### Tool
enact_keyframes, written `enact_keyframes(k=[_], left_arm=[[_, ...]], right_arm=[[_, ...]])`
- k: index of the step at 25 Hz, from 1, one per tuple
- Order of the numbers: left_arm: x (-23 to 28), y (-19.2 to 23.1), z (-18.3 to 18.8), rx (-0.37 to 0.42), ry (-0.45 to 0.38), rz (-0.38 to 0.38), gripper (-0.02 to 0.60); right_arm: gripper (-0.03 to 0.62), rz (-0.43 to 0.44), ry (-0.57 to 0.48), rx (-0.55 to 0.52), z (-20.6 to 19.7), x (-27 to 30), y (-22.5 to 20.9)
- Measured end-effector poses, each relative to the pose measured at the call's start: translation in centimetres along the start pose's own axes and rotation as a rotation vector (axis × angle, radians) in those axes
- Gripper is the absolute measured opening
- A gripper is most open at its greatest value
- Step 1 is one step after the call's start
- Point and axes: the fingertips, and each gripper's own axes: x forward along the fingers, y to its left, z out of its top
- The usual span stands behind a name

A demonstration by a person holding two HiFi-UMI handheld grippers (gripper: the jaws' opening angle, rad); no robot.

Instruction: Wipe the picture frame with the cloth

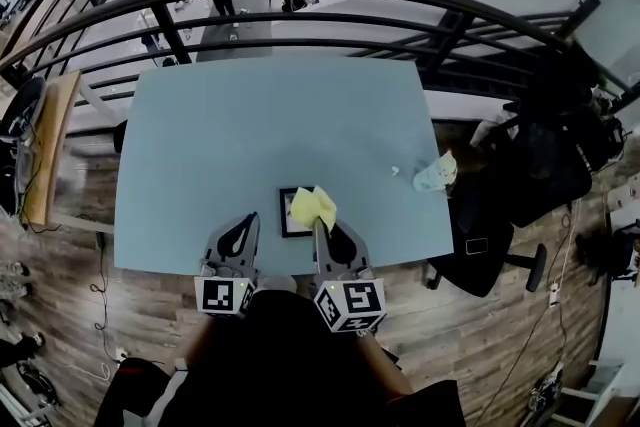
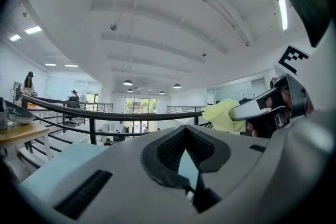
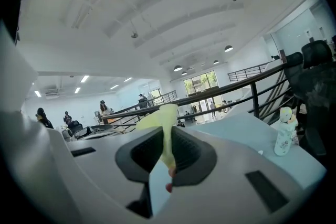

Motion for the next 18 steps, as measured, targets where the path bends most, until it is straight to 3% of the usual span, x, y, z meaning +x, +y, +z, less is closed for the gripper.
enact_keyframes(k=[6, 18], left_arm=[[1.0, 2.1, -1.9, -0.004, 0.029, -0.061, 0.000], [3.0, 3.7, -5.4, -0.011, 0.106, -0.092, 0.000]], right_arm=[[0.035, -0.048, 0.015, -0.004, -0.9, 2.1, 0.9], [0.036, -0.087, 0.111, 0.051, -3.7, 5.3, -0.4]])
